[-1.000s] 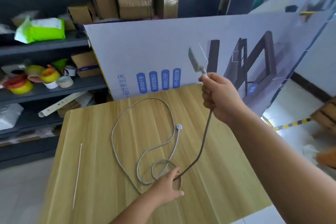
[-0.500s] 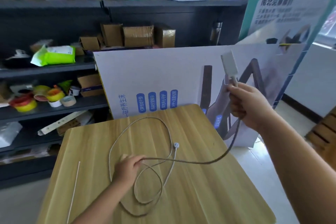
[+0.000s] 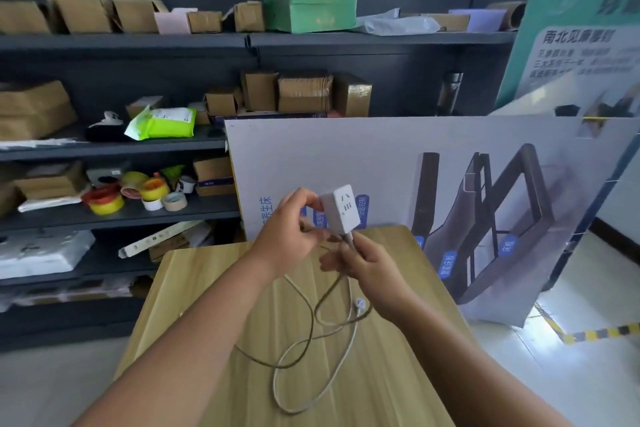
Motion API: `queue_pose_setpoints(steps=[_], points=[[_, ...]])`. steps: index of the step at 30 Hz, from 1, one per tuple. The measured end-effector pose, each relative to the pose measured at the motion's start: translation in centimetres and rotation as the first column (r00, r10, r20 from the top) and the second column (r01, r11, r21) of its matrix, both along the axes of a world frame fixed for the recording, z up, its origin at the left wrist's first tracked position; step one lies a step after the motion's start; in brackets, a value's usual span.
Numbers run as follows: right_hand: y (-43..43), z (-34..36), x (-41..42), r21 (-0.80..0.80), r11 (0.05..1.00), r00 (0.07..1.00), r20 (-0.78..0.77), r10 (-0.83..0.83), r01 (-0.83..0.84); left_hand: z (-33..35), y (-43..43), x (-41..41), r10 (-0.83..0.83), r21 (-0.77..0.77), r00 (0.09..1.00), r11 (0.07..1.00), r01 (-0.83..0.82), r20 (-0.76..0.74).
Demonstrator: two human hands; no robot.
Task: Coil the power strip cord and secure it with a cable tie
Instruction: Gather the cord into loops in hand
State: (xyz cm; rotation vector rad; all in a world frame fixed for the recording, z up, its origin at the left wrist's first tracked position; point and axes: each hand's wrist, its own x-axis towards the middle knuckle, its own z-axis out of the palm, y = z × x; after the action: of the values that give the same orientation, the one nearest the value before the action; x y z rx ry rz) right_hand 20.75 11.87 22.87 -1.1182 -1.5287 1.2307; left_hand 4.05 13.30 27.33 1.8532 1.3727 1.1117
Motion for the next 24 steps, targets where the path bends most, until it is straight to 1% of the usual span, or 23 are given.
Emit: queue_pose_setpoints(steps=[1, 3, 5, 7, 9, 11, 13, 14, 16, 18, 20, 21, 23, 24], points=[[-0.1, 0.3, -0.5, -0.032, 0.999, 0.998, -0.068, 0.002, -0.005, 0.2, 0.3, 0.0, 0.027, 0.001, 0.999, 1.000, -0.027, 0.037], [0.1, 1.0, -1.0, -0.102, 0.995, 0.984, -0.175, -0.031, 0.013, -0.1, 0.8, -0.4, 0.079, -0.003, 0.995, 0.997, -0.079, 0.063], [0.4, 2.0, -0.8, -0.144, 0.989, 0.969, -0.241, -0.057, 0.022, -1.3, 0.7, -1.0, 0.067, -0.068, 0.993, 0.996, -0.061, 0.095], [0.6, 3.4, -0.3, -0.121, 0.993, 0.963, -0.265, -0.043, 0.011, -3.6, 0.2, -1.6, 0.047, -0.183, 0.980, 0.983, -0.011, 0.193], [0.8, 4.9, 0.3, -0.079, 0.997, 0.958, -0.285, -0.026, 0.004, -6.4, -0.4, -2.0, 0.063, -0.260, 0.956, 0.966, 0.014, 0.286], [0.9, 6.6, 1.1, -0.056, 0.998, 0.941, -0.337, -0.020, 0.001, -9.2, -1.2, -2.1, 0.094, -0.352, 0.943, 0.935, 0.026, 0.319], [0.9, 8.2, 2.0, -0.022, 1.000, 0.923, -0.385, -0.003, -0.006, -11.3, -1.9, -1.8, 0.086, -0.434, 0.942, 0.898, 0.068, 0.325], [0.9, 8.8, 2.6, 0.007, 1.000, 0.922, -0.388, -0.001, 0.004, -11.9, -2.2, -1.5, 0.077, -0.454, 0.939, 0.887, 0.089, 0.335], [1.2, 9.5, 3.7, 0.072, 0.995, 0.942, -0.331, -0.044, 0.072, -11.9, -2.5, -1.0, 0.105, -0.445, 0.906, 0.890, 0.098, 0.410], [1.7, 9.0, 4.5, 0.092, 0.983, 0.962, -0.238, -0.136, 0.162, -10.5, -2.2, -0.8, 0.186, -0.410, 0.847, 0.911, 0.042, 0.499], [2.0, 7.7, 4.7, 0.044, 0.975, 0.965, -0.160, -0.207, 0.217, -8.4, -1.8, -0.7, 0.229, -0.365, 0.809, 0.931, -0.019, 0.541], [2.1, 6.9, 4.4, 0.013, 0.974, 0.967, -0.129, -0.221, 0.224, -7.2, -1.7, -0.4, 0.222, -0.336, 0.797, 0.942, -0.025, 0.561], [1.7, 5.5, 3.3, -0.038, 0.979, 0.974, -0.097, -0.203, 0.200, -5.3, -1.6, 0.6, 0.199, -0.292, 0.784, 0.956, -0.023, 0.589], [1.3, 5.0, 2.5, -0.055, 0.983, 0.977, -0.112, -0.180, 0.175, -4.5, -1.7, 1.3, 0.188, -0.273, 0.787, 0.962, -0.026, 0.588]])
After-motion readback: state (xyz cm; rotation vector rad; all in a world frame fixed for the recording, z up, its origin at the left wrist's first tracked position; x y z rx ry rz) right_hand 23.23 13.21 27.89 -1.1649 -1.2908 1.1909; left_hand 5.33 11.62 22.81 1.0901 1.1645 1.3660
